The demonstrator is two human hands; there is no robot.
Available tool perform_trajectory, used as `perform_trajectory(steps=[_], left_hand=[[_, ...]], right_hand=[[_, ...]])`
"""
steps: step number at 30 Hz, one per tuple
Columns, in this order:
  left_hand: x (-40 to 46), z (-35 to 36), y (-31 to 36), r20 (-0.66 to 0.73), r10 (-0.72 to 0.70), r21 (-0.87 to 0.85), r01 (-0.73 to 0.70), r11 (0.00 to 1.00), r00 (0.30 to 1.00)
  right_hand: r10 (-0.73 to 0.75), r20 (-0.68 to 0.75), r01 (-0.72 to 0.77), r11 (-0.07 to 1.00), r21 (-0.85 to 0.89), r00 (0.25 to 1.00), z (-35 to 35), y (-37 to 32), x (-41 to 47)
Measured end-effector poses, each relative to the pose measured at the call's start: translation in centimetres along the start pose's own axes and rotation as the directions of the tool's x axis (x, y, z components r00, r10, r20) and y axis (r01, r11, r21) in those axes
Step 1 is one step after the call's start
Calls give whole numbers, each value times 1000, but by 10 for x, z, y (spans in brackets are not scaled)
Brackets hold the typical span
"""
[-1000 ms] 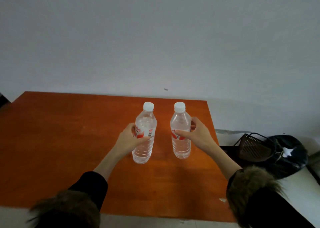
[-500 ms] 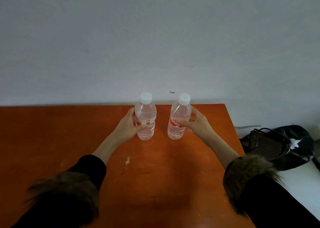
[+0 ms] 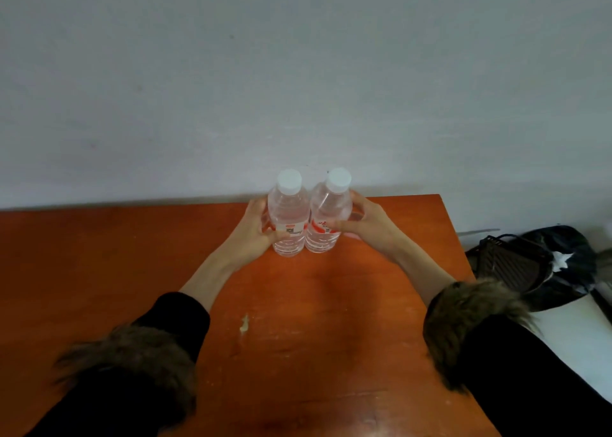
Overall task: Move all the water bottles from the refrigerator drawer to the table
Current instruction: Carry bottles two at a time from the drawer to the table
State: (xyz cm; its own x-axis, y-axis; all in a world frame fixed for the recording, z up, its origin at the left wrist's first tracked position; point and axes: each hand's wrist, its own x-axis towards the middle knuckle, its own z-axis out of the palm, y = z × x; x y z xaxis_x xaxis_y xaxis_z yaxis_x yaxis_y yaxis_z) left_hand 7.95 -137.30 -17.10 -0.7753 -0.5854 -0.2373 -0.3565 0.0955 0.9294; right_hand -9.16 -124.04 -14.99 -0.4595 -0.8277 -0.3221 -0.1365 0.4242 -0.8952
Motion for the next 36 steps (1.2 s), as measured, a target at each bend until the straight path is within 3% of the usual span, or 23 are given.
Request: perform_trajectory(steps=[6,9,14,17,22,26,31,36], left_hand=[[-11,8,-6,-36,-49,-105,45,993,998],[-17,10,-1,-56,-56,-65,52,997,997],[-51,29,6,-313,-32,67,55,996,949],[-85,56,16,-346,29,120,14,993,938],[-128,110,64,-120,285,384,-220,897,951],[-175,183,125,137,456,642,-429,636,879],[-263,312,183,415,559,674,-655,341,718],[-364,438,234,587,653,534,-835,132,479]], right_hand=[[12,68,-16,998,56,998,2,3,-3],[1,59,-4,999,39,998,7,1,-12],[68,-95,-69,998,-6,993,4,3,-51],[7,-172,-33,988,-150,985,-10,13,-96],[-174,-302,23,896,-444,937,-57,25,-209],[-225,-438,-117,769,-628,870,-101,41,-326],[-207,-613,-363,647,-671,763,-150,74,-501],[-186,-789,-623,520,-584,585,-180,110,-681]])
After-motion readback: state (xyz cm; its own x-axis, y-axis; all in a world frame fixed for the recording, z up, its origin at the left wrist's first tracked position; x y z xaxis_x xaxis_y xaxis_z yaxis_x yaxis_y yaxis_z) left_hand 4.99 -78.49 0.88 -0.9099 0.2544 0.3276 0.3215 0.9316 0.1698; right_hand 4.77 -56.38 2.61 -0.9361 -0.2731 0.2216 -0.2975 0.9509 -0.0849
